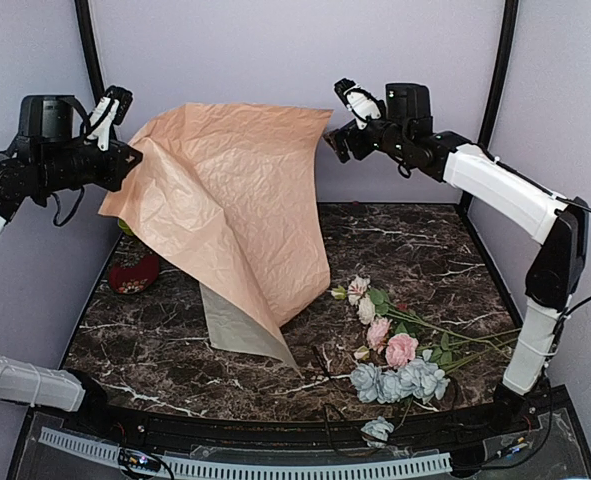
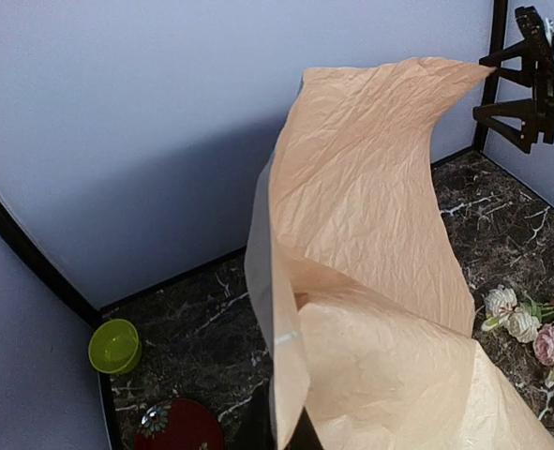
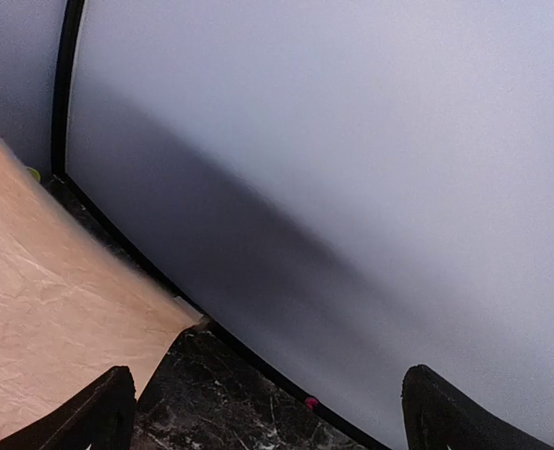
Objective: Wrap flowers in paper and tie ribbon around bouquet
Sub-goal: Adjust the folded wrapping paper at the center of the board.
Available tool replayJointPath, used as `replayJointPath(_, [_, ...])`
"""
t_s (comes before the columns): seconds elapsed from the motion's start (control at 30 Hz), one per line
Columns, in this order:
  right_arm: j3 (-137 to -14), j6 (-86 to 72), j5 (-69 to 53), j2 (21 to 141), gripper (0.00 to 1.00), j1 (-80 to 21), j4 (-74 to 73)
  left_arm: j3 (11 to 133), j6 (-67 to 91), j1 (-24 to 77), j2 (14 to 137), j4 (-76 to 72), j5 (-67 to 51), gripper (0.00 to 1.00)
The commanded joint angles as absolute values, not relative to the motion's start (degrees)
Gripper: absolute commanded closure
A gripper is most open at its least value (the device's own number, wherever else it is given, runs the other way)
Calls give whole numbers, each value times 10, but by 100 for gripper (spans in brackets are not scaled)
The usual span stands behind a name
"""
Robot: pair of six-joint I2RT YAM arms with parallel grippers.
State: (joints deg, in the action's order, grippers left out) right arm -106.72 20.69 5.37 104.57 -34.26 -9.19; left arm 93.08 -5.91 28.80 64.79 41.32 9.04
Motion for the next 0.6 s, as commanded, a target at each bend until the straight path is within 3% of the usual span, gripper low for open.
replayJointPath(0.0, [-1058, 155, -13, 1059, 0, -342, -124, 853, -34, 189, 653, 467, -23, 100])
replayJointPath(0.13, [-1010, 134, -29, 1063, 0, -341, -140, 788, -61, 92, 653, 474, -23, 100])
replayJointPath(0.3, [-1016, 89, -94, 1103, 0, -333, -195, 788, -76, 85, 679, 497, 69, 100])
replayJointPath(0.57, [-1059, 5, -235, 1202, 5, -325, -233, 763, -91, 85, 699, 511, 107, 100])
